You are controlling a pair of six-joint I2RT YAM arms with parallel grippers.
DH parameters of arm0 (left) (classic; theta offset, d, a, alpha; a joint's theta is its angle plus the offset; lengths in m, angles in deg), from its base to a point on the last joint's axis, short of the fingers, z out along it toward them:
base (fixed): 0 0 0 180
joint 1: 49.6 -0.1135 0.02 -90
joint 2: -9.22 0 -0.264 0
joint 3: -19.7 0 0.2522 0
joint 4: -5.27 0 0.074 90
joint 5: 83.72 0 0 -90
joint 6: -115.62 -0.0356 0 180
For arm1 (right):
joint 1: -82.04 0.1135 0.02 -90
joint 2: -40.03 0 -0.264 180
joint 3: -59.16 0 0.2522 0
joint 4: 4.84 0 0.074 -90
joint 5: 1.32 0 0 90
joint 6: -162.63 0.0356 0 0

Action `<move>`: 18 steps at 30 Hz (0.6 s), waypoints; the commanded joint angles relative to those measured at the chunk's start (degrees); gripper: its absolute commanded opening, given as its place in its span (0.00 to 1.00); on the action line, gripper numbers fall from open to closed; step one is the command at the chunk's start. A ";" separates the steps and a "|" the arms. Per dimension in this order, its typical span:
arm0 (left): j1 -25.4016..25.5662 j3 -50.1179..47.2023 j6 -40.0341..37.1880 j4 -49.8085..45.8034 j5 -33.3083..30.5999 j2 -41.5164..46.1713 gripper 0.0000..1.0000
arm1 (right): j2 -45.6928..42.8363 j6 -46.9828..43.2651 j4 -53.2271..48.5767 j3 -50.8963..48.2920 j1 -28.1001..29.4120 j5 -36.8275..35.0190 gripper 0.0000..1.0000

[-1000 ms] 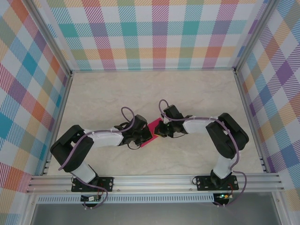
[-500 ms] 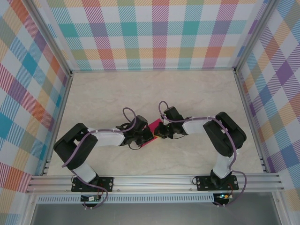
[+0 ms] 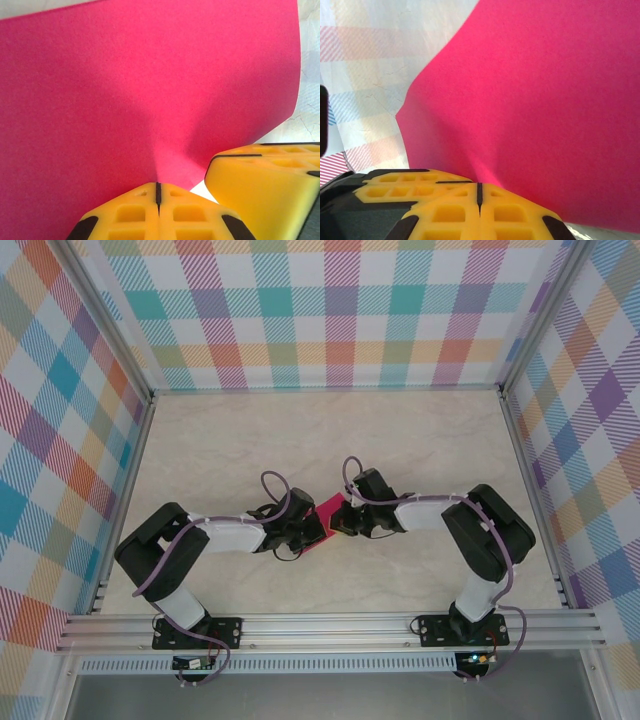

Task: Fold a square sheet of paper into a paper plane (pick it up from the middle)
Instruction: First fold in half a square sheet of paper at the center of the table.

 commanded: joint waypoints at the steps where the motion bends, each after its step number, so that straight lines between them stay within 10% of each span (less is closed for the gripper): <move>1: 0.54 -0.79 -0.38 -1.10 -0.93 -0.55 0.00 | 1.34 0.40 0.20 -0.60 0.95 0.43 0.00; 18: 0.45 -0.51 0.01 -11.85 -3.37 0.04 0.00 | 1.40 -2.23 -3.18 -2.22 -4.65 -4.31 0.00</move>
